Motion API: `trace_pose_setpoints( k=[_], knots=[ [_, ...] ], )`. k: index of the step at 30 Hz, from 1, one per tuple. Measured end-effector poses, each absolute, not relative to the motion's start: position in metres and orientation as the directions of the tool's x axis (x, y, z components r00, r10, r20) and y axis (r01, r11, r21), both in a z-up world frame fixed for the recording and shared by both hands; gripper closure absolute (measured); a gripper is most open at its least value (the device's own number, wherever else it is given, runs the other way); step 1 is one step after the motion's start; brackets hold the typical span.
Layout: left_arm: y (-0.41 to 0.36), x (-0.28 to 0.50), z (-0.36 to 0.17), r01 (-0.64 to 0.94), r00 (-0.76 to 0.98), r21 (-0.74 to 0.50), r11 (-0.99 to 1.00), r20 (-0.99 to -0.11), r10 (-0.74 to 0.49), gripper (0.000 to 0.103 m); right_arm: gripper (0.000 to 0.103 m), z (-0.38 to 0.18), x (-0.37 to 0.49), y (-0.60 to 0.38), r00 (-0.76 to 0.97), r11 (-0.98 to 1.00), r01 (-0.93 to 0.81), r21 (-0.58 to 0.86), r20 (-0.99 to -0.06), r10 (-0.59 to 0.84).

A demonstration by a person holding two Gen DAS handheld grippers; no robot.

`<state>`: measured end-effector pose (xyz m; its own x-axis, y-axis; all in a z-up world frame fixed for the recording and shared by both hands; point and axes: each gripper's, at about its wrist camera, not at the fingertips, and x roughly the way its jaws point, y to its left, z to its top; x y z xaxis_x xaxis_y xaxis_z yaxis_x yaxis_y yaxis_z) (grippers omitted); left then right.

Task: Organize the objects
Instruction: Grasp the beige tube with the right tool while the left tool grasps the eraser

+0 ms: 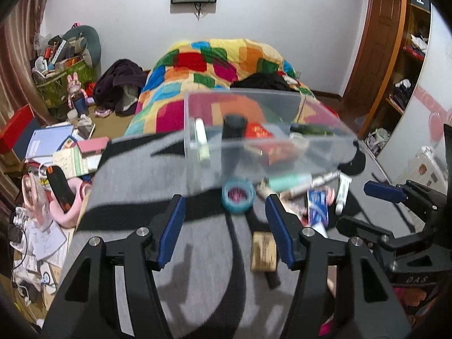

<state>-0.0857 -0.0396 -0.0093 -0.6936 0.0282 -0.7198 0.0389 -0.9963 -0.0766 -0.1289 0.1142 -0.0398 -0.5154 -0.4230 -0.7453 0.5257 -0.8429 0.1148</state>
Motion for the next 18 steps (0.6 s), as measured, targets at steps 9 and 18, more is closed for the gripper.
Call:
trace_pose_setpoints(
  k=[9,18],
  knots=[
    [-0.03,-0.069,-0.045,0.027,-0.633,-0.107,-0.994,-0.771,0.066,0.045,0.042,-0.082,-0.117,0.096,-0.449,-0.826,0.556,0.092,-0.803,-0.391],
    [-0.021,-0.064,-0.056,0.014,-0.622,-0.123,-0.992,-0.778,0.088,0.045,0.08,-0.082,-0.107,0.092,-0.475,-0.8,0.598,0.051,-0.781,-0.405]
  ],
)
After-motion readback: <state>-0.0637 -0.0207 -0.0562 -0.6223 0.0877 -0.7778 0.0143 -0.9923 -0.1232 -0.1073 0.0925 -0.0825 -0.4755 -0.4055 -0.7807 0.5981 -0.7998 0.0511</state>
